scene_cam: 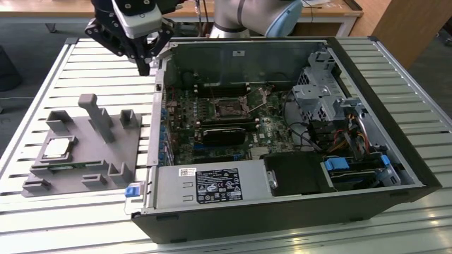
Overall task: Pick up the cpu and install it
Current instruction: 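Reach for the cpu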
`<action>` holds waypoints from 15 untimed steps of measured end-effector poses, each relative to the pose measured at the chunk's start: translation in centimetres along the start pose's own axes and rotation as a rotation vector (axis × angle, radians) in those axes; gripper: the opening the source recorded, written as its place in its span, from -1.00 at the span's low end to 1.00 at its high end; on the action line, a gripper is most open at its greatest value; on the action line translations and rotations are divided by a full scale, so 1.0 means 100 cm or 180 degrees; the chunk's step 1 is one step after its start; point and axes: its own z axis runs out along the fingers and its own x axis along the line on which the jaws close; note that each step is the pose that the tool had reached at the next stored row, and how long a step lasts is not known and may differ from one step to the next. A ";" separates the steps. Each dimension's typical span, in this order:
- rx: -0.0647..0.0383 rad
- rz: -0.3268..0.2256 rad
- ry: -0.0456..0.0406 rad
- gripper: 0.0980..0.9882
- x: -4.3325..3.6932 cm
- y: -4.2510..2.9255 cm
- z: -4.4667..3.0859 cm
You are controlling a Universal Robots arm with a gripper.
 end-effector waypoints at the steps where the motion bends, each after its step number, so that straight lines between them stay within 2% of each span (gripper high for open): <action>1: 0.0000 0.0000 0.0000 -0.98 0.0002 0.0000 0.0000; 15: -0.0001 0.0000 0.0000 -0.98 0.0038 -0.0003 0.0003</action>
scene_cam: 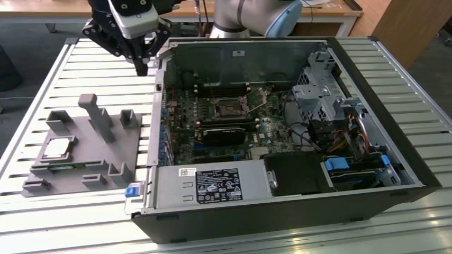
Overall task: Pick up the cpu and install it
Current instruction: 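Reach for the cpu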
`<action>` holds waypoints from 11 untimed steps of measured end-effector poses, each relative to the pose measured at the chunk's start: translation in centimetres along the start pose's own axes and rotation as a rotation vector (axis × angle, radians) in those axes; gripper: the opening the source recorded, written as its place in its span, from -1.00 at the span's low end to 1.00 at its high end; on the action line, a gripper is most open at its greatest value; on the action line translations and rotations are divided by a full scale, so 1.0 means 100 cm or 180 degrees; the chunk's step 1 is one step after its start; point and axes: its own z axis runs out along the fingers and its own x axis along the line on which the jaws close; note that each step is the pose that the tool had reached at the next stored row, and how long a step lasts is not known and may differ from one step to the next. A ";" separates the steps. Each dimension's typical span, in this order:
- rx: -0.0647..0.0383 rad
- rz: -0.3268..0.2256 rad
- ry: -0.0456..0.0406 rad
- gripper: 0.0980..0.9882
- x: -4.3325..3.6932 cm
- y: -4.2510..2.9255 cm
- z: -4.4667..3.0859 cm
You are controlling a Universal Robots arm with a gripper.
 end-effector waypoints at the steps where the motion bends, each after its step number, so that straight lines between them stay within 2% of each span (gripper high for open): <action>1: 0.0000 0.0000 0.0000 -0.98 0.0002 0.0000 0.0000; 11: 0.0000 0.0000 0.0000 -0.98 0.0027 -0.0002 0.0002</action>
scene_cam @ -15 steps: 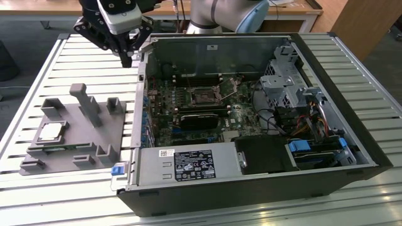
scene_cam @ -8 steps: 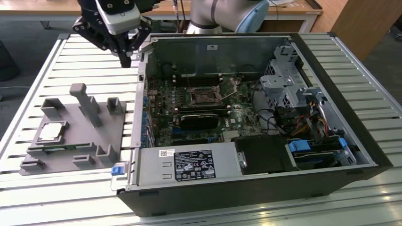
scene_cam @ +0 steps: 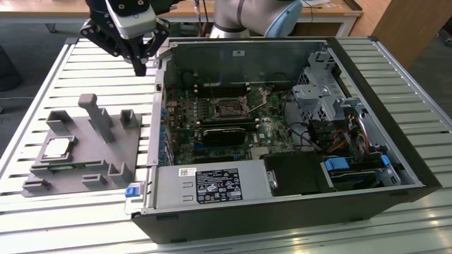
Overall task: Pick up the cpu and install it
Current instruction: 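Reach for the cpu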
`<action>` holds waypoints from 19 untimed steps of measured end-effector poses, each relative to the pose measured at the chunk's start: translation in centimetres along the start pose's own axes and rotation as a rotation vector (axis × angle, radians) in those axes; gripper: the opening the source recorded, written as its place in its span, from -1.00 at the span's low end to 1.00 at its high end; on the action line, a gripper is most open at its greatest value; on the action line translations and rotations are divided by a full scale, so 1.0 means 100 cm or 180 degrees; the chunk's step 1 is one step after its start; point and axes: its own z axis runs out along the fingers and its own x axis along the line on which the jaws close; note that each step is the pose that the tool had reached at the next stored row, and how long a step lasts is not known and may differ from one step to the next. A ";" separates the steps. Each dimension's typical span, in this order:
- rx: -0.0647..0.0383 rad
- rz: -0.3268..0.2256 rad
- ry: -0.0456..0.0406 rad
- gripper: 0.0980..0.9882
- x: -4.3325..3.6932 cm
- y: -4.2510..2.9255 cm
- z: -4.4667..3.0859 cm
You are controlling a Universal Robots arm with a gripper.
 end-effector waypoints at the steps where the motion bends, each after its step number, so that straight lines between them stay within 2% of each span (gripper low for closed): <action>1: 0.0000 0.0000 0.0000 -0.98 0.0002 0.0000 0.0000; 19: 0.0000 0.0000 0.0000 -0.98 0.0053 -0.0004 0.0004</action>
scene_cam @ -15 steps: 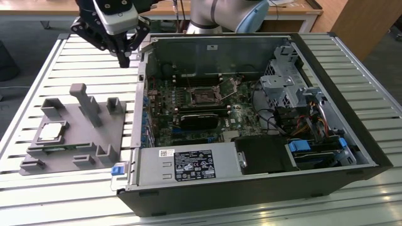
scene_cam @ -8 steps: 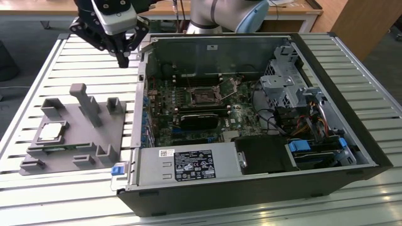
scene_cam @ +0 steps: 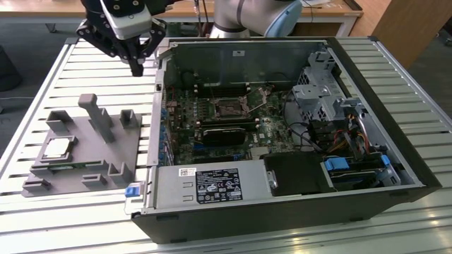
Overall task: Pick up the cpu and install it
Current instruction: 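Reach for the cpu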
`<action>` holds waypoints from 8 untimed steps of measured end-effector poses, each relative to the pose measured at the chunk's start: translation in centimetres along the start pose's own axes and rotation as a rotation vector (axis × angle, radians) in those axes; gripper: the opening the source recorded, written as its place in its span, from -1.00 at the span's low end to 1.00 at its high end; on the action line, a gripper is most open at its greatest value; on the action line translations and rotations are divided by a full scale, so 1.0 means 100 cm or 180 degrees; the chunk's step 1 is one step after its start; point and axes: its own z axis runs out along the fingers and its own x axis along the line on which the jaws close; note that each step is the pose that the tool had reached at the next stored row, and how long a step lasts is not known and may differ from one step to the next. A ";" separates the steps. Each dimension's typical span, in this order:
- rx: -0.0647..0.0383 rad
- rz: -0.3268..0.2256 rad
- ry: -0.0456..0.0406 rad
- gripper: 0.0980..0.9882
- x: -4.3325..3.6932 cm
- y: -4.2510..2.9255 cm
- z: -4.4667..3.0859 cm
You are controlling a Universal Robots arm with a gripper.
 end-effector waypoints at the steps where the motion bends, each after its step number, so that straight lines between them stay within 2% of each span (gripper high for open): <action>1: 0.0000 0.0000 0.0000 -0.98 0.0003 0.0000 0.0000; 8: 0.0000 0.0000 0.0000 -0.98 0.0025 -0.0002 0.0002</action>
